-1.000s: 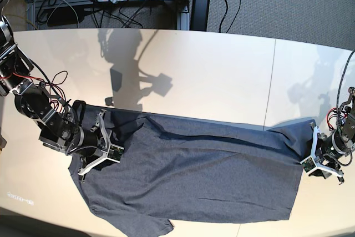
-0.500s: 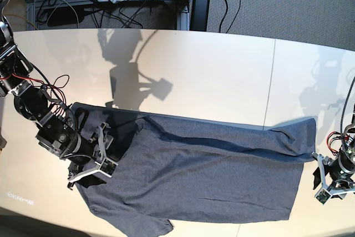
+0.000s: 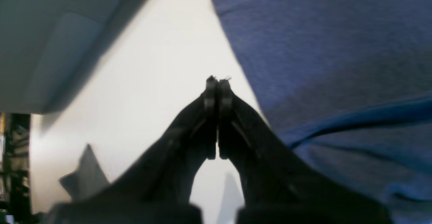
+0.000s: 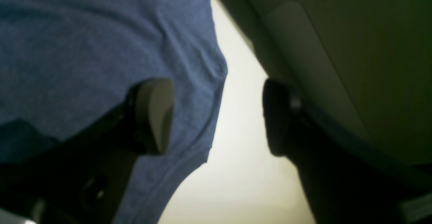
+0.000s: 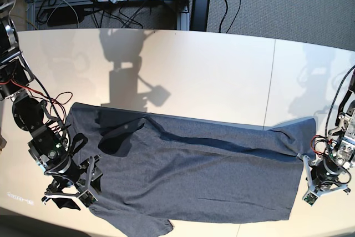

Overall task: Fold the T-shirt properly
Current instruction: 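Regrasp the folded edge with both grippers near the shirt's sides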

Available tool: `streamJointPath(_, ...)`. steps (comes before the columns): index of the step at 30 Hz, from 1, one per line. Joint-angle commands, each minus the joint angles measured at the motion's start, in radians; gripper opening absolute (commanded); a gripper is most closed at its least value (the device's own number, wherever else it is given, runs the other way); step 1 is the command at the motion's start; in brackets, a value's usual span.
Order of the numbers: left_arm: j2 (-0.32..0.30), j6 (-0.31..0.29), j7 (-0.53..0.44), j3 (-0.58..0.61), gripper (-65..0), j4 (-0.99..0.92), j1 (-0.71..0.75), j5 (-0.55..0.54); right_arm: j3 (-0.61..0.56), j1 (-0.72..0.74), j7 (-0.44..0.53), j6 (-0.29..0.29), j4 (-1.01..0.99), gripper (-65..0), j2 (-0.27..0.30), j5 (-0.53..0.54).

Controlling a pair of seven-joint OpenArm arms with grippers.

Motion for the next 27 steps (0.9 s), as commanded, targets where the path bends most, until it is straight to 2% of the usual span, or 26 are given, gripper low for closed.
streamJointPath(1,-0.006,0.026,-0.008,-0.014,-65.0,0.009,-0.03,-0.011,0.015,0.027,0.015,-0.034,0.004,-41.2,0.009,-0.009)
streamJointPath(2,0.004,0.026,-0.004,-0.014,-65.0,0.009,-0.028,-0.011,0.016,0.024,0.012,-0.034,0.001,-54.7,0.008,-0.021)
streamJointPath(3,0.014,0.025,-0.004,-0.017,-65.0,0.009,-0.023,-0.01,0.016,0.018,-0.004,-0.035,0.0,-65.0,0.008,-0.02)
streamJointPath(7,0.051,0.01,0.032,-0.07,-65.0,0.009,0.014,-0.029,0.016,-0.032,-0.089,-0.097,0.0,-65.0,0.009,-0.003)
streamJointPath(12,0.078,-0.093,0.097,-0.235,-65.0,0.022,0.088,-0.118,0.047,-0.126,-0.125,-0.138,0.014,-65.0,0.01,0.011)
streamJointPath(16,0.079,-0.147,0.173,-0.347,-65.0,0.101,0.143,-0.154,0.139,-0.212,-0.157,-0.138,0.073,-65.0,0.009,0.085)
streamJointPath(20,0.079,-0.146,0.26,-0.373,-65.0,0.196,0.185,-0.167,0.246,-0.285,-0.207,-0.136,0.138,-65.0,0.007,0.135)
streamJointPath(22,0.079,-0.146,0.263,-0.373,-65.0,0.203,0.211,-0.167,0.276,-0.308,-0.222,-0.129,0.143,-65.0,0.008,0.15)
streamJointPath(27,0.079,-0.146,0.233,-0.373,-65.0,0.202,0.263,-0.166,0.292,-0.37,-0.221,-0.068,0.142,-65.0,0.005,0.208)
